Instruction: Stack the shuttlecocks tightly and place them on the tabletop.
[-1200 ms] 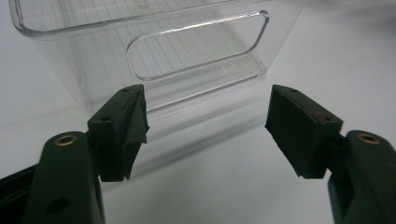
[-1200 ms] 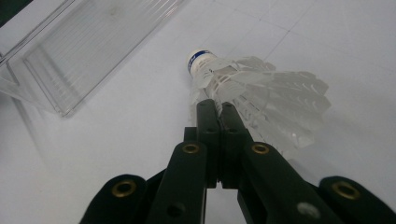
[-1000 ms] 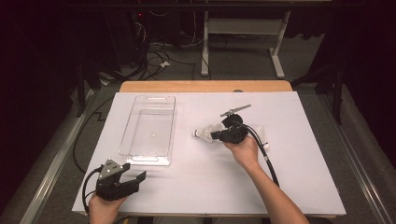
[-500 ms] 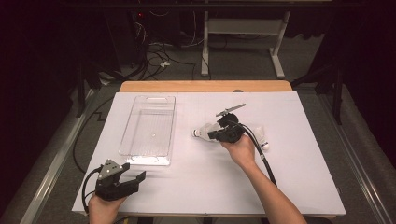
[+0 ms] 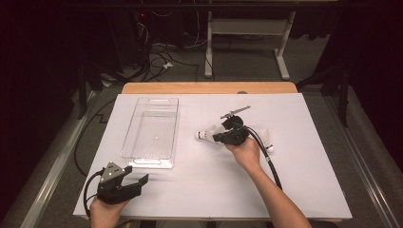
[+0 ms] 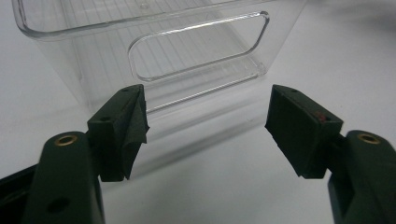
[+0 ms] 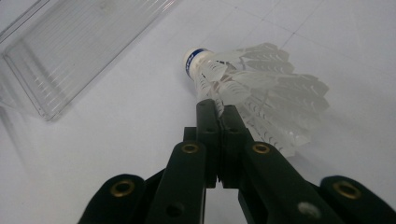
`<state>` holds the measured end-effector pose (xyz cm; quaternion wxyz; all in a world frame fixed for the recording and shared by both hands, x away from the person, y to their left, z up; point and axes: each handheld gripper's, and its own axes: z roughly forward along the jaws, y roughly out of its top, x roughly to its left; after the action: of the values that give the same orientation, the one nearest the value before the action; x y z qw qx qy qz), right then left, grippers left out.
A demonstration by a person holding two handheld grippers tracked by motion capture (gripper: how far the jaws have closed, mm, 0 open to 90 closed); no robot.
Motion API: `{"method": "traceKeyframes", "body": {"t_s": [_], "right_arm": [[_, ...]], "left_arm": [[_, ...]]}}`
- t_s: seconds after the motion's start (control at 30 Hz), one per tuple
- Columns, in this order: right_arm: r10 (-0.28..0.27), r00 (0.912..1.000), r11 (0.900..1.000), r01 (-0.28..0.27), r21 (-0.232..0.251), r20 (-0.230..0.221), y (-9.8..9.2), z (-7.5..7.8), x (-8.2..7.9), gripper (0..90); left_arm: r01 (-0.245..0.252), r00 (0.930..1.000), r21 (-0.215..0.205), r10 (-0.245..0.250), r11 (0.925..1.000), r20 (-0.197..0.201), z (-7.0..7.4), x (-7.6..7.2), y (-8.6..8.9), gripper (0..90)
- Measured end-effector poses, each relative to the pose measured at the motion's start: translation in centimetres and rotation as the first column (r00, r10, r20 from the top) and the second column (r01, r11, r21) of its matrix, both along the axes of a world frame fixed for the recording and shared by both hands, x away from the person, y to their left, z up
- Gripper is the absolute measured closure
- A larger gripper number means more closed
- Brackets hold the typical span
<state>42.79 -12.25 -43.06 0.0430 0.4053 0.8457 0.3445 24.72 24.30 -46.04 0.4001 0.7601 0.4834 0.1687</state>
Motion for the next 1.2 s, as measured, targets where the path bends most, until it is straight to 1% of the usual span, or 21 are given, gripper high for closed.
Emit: {"method": "traceKeyframes", "body": {"t_s": [0.4,0.67,0.77,0.9,1.03,1.2], "right_arm": [[-0.014,0.9999,1.0,0.014,-0.011,-0.004,-0.04,-0.52,0.14,89.3],[-0.022,0.9998,1.0,0.022,-0.018,0.0,-0.12,-0.55,0.2,87.9],[-0.024,0.9997,0.999,0.024,-0.029,0.003,-0.23,-0.54,0.22,86.4],[-0.035,0.9994,0.999,0.035,-0.031,0.009,-0.46,-0.48,0.22,83.9],[-0.04,0.9992,0.998,0.04,-0.039,0.007,-0.67,-0.57,0.17,79.9],[-0.05,0.9987,0.998,0.05,-0.042,0.005,-0.97,-0.66,0.14,77.4]], "left_arm": [[0.001,1.0,-0.002,-0.001,1.0,0.0,-0.01,0.0,0.0,30.2],[0.002,1.0,-0.002,-0.002,1.0,-0.002,0.02,0.0,0.03,30.2],[0.001,1.0,0.0,-0.001,1.0,-0.002,-0.01,0.03,0.04,30.2],[0.001,1.0,-0.004,-0.001,1.0,-0.003,-0.03,0.04,0.08,30.2],[-0.002,1.0,-0.01,0.002,0.9999,-0.002,-0.02,0.02,0.15,30.2],[-0.001,1.0,-0.011,0.001,0.9999,-0.004,-0.01,0.06,0.22,30.2]]}}
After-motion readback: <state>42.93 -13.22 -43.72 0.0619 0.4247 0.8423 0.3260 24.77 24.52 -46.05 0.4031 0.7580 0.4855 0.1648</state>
